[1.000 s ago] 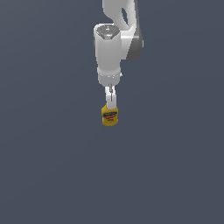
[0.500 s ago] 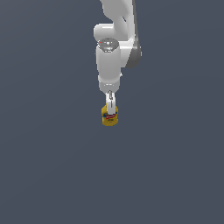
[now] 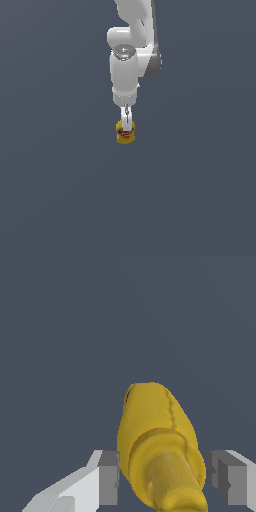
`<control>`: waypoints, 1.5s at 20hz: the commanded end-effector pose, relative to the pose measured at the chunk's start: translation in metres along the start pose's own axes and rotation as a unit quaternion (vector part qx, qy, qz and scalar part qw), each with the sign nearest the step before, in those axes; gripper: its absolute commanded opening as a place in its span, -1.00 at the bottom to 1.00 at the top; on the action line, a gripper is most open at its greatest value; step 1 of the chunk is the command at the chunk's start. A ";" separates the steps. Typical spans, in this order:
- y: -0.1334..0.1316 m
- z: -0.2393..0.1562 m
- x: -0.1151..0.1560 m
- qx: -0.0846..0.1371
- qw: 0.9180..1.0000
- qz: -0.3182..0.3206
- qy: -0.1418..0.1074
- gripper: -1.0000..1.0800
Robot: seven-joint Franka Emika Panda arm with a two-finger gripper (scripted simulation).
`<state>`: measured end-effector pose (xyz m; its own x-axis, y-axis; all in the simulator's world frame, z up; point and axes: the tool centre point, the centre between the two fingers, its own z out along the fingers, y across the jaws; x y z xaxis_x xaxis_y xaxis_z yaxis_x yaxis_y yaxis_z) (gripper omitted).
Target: Pick up the object and move it to a goal position.
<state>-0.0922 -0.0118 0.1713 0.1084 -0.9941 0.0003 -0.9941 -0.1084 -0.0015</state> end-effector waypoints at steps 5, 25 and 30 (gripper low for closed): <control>-0.001 -0.002 0.000 0.000 1.000 0.000 0.000 -1.00; -0.045 -0.115 0.011 0.000 1.000 0.000 0.000 -1.00; -0.062 -0.157 0.014 0.000 1.000 0.000 0.000 -1.00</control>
<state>-0.0350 -0.0188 0.3115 0.1081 -0.9941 -0.0005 -0.9941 -0.1081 0.0065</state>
